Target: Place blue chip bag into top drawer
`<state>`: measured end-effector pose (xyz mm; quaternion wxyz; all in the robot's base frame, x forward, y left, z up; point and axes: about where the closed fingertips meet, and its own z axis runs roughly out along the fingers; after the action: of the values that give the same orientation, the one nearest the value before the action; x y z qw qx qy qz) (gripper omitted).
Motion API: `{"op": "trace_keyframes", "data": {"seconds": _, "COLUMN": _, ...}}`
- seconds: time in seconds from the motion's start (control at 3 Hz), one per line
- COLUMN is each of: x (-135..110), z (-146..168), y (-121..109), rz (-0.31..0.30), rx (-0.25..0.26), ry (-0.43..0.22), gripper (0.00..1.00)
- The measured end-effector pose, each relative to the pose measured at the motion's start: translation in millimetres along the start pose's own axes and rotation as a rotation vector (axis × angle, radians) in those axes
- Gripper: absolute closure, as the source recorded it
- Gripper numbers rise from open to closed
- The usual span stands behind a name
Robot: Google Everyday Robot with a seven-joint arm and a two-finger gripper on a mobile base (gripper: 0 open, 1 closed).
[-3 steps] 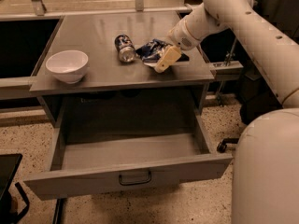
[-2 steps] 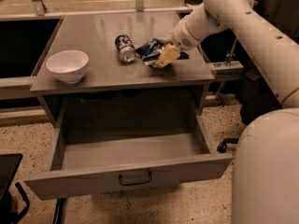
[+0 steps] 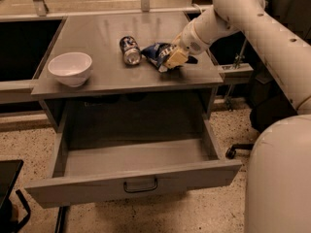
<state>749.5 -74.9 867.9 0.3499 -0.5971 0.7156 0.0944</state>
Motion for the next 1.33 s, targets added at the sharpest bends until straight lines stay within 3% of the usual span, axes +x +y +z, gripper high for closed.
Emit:
{"op": "trace_keyframes", "data": {"seconds": 0.33, "x": 5.3, "z": -25.5, "y": 34.2, "rz": -0.024, "rx": -0.047, "ry": -0.020, "gripper": 1.00}}
{"op": "trace_keyframes", "data": {"seconds": 0.67, "x": 2.3, "z": -77.0, "y": 90.8, "rz": -0.045, "rx": -0.075, "ry": -0.061, "gripper": 1.00}}
{"op": "trace_keyframes", "data": {"seconds": 1.0, "x": -0.7, "z": -132.2, "y": 169.3, "rz": -0.056, "rx": -0.132, "ry": -0.085, "gripper": 1.00}}
{"op": "trace_keyframes", "data": {"seconds": 1.33, "x": 9.0, "z": -147.0, "y": 225.2, "rz": -0.069, "rx": -0.183, "ry": -0.085, "gripper": 1.00}}
